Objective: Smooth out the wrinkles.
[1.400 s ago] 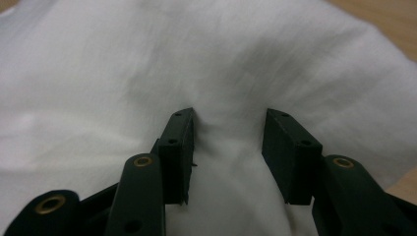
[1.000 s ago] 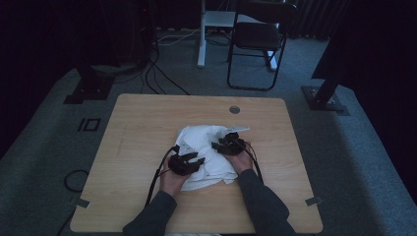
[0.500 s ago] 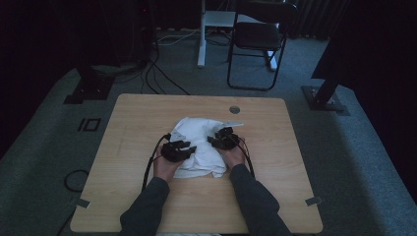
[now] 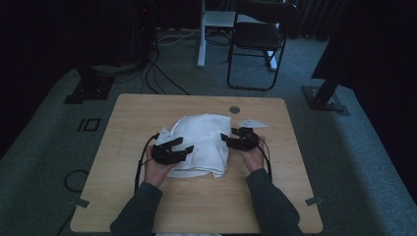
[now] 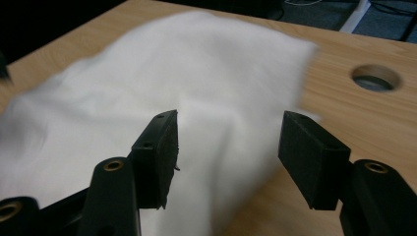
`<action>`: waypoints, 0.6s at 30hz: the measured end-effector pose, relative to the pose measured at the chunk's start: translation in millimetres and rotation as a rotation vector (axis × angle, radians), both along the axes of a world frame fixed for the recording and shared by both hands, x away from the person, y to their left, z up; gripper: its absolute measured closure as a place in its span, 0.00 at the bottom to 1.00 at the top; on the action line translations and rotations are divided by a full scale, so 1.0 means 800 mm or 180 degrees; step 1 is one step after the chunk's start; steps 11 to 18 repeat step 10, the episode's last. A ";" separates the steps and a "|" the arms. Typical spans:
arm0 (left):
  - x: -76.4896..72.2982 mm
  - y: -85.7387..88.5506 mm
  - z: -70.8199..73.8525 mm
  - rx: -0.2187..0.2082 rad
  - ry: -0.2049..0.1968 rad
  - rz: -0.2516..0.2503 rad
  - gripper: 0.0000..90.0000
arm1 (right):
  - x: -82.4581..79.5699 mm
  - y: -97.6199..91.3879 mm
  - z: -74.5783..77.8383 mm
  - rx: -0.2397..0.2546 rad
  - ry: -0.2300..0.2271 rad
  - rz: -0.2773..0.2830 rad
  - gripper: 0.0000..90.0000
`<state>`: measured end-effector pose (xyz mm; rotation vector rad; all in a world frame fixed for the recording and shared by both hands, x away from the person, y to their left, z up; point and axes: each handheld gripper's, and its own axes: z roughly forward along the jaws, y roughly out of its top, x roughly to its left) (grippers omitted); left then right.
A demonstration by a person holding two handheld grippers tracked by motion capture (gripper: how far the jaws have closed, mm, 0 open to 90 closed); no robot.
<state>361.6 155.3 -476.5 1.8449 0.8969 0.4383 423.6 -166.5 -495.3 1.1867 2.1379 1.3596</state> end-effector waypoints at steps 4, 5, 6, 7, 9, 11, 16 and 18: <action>-0.014 0.032 0.007 -0.0086 -0.0063 0.0203 0.45 | -0.022 -0.040 -0.006 -0.0049 0.0006 -0.0086 0.43; -0.017 0.040 0.008 -0.0090 -0.0072 0.0254 0.45 | -0.026 -0.051 -0.009 -0.0063 0.0020 -0.0118 0.43; -0.019 0.048 0.008 -0.0097 -0.0063 0.0292 0.44 | -0.030 -0.060 -0.012 -0.0063 0.0041 -0.0152 0.43; -0.020 0.056 0.007 -0.0106 -0.0058 0.0334 0.44 | -0.034 -0.070 -0.015 -0.0059 0.0071 -0.0189 0.42; -0.024 0.070 0.007 -0.0128 -0.0051 0.0434 0.44 | -0.043 -0.091 -0.021 -0.0059 0.0105 -0.0273 0.42; -0.026 0.077 0.007 -0.0137 -0.0055 0.0481 0.44 | -0.045 -0.098 -0.023 -0.0041 0.0129 -0.0289 0.41; -0.026 0.077 0.007 -0.0137 -0.0055 0.0481 0.44 | -0.045 -0.098 -0.023 -0.0041 0.0129 -0.0289 0.41; -0.026 0.077 0.007 -0.0137 -0.0055 0.0481 0.44 | -0.045 -0.098 -0.023 -0.0041 0.0129 -0.0289 0.41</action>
